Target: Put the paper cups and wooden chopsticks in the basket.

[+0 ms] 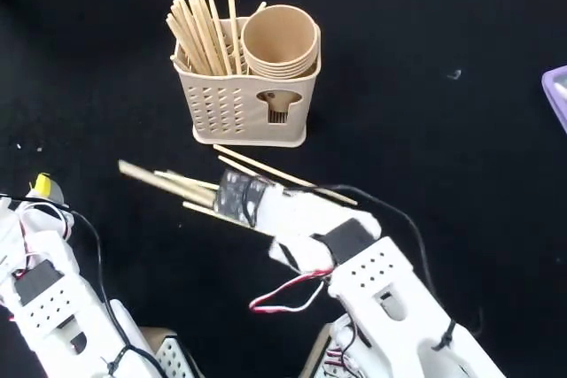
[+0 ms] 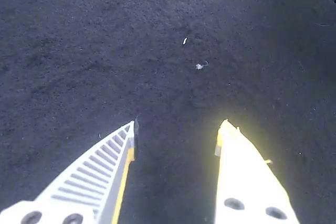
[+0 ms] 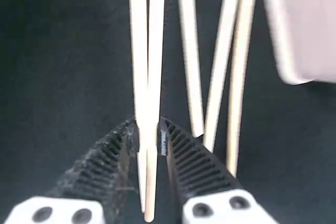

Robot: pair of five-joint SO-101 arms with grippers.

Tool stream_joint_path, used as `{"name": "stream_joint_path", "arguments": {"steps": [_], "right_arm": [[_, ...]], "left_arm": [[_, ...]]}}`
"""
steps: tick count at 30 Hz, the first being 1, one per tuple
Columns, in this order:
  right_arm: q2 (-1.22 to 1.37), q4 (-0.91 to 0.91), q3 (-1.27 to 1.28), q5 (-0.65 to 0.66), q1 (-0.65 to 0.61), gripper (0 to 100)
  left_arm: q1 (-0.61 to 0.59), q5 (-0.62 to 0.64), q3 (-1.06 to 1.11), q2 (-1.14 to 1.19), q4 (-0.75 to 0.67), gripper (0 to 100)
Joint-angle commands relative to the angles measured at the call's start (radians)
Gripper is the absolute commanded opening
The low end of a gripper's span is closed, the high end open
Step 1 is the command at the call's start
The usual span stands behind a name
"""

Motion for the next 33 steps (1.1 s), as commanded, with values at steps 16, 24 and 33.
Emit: {"name": "stream_joint_path", "arguments": {"steps": [16,24,33], "right_arm": [[-0.061,-0.235,-0.476,-0.351,-0.08,1.1],[-0.059,-0.717,-0.311,-0.476,-0.049,1.1],[0.074,-1.045,-0.274,-0.537,0.034,1.1]], "left_arm": [[0.001,-0.011,-0.013,-0.014,-0.012,25],[0.001,-0.011,-0.013,-0.014,-0.011,25],[0.001,-0.011,-0.012,-0.014,-0.015,25]]}}
